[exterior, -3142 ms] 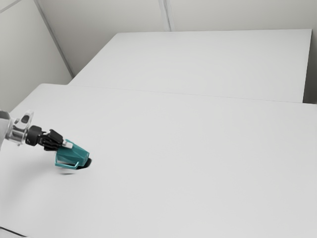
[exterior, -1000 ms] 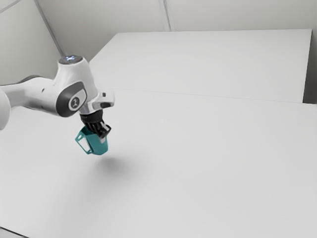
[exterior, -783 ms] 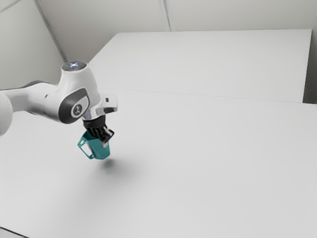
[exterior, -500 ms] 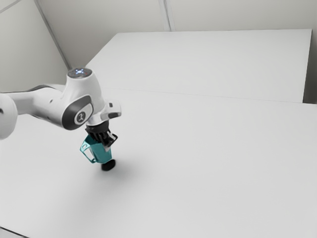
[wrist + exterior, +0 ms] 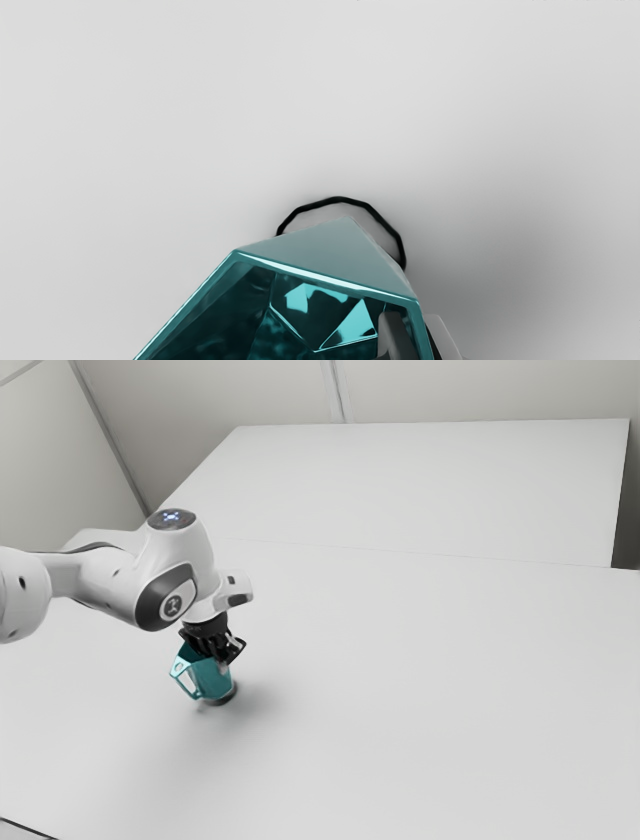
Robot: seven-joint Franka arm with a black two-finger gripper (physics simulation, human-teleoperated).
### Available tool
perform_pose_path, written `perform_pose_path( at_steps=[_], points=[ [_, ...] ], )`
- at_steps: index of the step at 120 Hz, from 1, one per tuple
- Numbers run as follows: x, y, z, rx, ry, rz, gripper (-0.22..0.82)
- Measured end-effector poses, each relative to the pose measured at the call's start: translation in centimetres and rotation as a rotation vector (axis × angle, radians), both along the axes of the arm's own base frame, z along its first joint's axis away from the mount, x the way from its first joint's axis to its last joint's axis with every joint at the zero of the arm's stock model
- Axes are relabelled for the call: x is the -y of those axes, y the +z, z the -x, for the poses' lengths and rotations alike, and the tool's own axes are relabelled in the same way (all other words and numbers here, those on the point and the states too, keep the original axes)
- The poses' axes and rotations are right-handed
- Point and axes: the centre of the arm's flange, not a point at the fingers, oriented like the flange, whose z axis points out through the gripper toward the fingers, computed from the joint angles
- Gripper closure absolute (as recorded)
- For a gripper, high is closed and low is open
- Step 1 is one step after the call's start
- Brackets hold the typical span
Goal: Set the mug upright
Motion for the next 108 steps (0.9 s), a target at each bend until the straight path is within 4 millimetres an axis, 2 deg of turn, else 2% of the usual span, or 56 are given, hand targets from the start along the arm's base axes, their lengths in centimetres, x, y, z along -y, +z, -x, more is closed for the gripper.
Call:
perform_pose_path(
  at_steps=[5, 25, 43, 75, 90, 108],
  points=[
    [0.0, -0.1, 0.0, 0.001, 0.004, 0.003, 0.71],
    [1.1, 0.2, 0.0, 0.020, -0.013, 0.000, 0.36],
    [1.6, 2.1, -0.4, 0.057, -0.016, -0.004, 0.18],
    [2.3, 7.9, -2.0, 0.107, -0.002, -0.005, 0.05],
    [3.2, 12.3, -3.5, 0.116, 0.008, 0.005, 0.03],
    [3.9, 16.4, -4.3, 0.089, 0.018, 0.008, 0.01]
  ],
)
